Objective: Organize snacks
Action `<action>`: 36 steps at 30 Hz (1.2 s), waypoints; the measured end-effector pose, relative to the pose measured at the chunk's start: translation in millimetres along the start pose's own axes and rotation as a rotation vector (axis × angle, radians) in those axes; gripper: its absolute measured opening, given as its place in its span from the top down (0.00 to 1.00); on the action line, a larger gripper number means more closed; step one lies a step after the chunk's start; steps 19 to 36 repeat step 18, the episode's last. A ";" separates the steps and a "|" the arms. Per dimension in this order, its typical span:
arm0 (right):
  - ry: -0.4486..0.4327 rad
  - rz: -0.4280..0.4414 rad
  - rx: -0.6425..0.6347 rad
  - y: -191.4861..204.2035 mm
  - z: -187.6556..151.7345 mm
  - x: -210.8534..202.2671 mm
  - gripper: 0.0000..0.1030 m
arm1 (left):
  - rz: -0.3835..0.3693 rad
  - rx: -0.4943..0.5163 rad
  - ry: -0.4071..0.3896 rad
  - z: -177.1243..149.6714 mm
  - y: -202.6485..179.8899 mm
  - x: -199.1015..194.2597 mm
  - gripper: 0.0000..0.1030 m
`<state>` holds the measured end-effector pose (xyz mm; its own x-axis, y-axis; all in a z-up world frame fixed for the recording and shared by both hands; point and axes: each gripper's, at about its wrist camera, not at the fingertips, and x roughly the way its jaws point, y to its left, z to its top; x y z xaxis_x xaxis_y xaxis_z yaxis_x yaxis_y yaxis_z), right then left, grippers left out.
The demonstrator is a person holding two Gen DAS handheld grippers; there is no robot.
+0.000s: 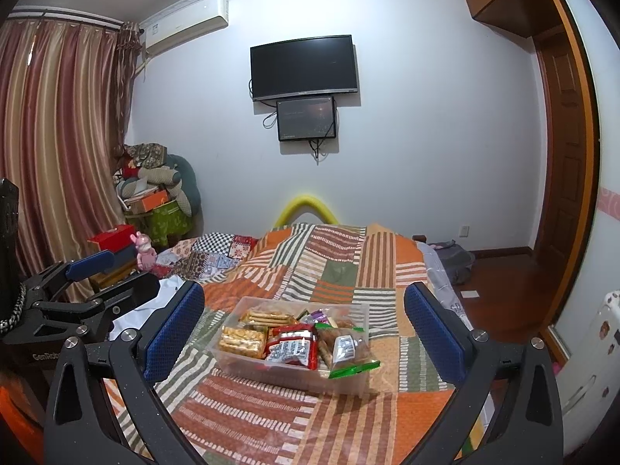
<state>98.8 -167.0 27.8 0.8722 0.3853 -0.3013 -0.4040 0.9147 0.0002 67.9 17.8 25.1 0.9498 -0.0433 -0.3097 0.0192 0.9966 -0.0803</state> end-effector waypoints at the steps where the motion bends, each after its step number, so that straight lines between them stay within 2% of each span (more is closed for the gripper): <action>1: 0.001 0.000 0.000 0.0 0.5 0.0 0.00 | 0.000 -0.002 -0.001 0.2 0.2 0.1 0.00; 36: 0.006 0.004 0.019 -4.5 -1.8 4.0 0.00 | 0.003 -0.004 0.011 -1.1 -1.2 2.1 0.00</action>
